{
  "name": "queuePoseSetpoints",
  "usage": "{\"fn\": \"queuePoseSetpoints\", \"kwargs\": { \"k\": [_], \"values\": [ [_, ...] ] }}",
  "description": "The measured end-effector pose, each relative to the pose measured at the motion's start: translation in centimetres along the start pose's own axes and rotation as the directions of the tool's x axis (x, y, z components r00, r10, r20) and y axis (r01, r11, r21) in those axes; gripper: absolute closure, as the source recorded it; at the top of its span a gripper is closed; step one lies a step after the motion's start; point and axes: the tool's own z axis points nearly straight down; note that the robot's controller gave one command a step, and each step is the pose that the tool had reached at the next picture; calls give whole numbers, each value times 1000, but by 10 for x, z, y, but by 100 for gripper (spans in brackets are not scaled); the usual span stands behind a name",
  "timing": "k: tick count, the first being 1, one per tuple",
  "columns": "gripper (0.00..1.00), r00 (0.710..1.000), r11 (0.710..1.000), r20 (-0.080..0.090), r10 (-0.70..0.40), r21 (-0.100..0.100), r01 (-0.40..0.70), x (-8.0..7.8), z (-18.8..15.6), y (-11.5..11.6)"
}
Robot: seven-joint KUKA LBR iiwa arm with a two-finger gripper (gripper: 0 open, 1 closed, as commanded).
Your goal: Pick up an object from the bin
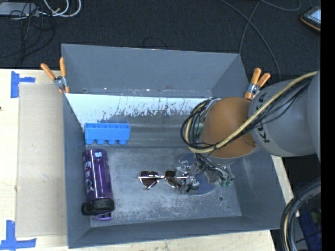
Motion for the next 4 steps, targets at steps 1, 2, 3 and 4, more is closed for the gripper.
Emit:
{"fn": "queuePoseSetpoints", "kwargs": {
  "k": [1,2,3,4],
  "values": [
    [100,1000,1000,0,-4,0,4,-1,0,5],
    [100,1000,1000,-1,-10,-1,10,-6,0,4],
    [100,1000,1000,-2,8,-2,-8,-6,-10,7],
    [100,1000,1000,-4,-3,-2,3,-9,-76,1]
  ]
}}
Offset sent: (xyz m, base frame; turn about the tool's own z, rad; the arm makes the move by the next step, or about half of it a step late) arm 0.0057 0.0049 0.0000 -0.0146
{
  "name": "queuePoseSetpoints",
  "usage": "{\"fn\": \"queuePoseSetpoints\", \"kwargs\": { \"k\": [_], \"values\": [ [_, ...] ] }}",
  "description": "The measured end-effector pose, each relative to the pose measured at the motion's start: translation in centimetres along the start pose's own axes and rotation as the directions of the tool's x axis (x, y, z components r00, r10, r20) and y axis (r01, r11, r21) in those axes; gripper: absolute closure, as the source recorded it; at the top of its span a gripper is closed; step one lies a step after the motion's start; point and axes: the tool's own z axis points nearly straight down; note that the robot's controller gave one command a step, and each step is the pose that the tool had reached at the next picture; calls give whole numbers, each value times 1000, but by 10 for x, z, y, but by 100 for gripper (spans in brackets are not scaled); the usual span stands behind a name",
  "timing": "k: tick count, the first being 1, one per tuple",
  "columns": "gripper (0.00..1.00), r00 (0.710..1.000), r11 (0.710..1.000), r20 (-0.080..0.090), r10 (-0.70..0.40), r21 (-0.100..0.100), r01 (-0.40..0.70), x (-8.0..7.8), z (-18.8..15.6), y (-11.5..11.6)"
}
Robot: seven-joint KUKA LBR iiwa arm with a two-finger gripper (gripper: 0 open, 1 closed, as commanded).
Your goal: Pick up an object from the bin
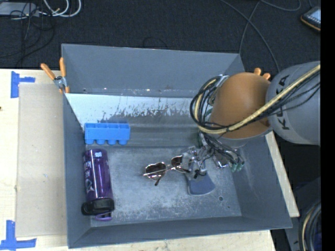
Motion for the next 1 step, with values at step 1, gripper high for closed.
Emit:
{"fn": "queuePoseSetpoints", "kwargs": {
  "k": [1],
  "values": [
    [100,1000,1000,6,0,2,0,-2,-14,-1]
  ]
}}
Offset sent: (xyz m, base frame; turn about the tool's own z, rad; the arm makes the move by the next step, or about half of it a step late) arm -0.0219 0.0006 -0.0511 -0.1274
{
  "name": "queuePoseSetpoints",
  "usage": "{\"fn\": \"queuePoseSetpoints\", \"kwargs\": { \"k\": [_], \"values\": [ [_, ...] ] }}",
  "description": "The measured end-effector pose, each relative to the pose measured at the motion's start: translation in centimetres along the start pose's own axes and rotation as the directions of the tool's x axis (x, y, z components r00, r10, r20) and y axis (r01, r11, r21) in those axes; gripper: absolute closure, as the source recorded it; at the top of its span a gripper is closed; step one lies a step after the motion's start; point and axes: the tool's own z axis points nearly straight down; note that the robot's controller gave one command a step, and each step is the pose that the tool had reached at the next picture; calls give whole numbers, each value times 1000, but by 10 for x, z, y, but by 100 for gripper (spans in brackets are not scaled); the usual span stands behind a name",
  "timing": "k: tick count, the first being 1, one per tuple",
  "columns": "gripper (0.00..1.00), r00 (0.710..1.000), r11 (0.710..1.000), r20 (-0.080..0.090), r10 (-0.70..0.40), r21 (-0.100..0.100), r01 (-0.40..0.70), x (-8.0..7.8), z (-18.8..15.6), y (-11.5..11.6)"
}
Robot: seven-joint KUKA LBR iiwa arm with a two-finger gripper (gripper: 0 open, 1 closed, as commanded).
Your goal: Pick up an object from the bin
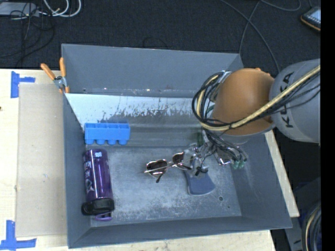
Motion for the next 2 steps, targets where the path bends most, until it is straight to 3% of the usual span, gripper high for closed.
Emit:
{"fn": "queuePoseSetpoints", "kwargs": {
  "k": [1,2],
  "values": [
    [100,993,993,1,-121,0,121,18,58,7],
    [100,997,997,-3,-74,-3,74,12,65,0]
  ]
}}
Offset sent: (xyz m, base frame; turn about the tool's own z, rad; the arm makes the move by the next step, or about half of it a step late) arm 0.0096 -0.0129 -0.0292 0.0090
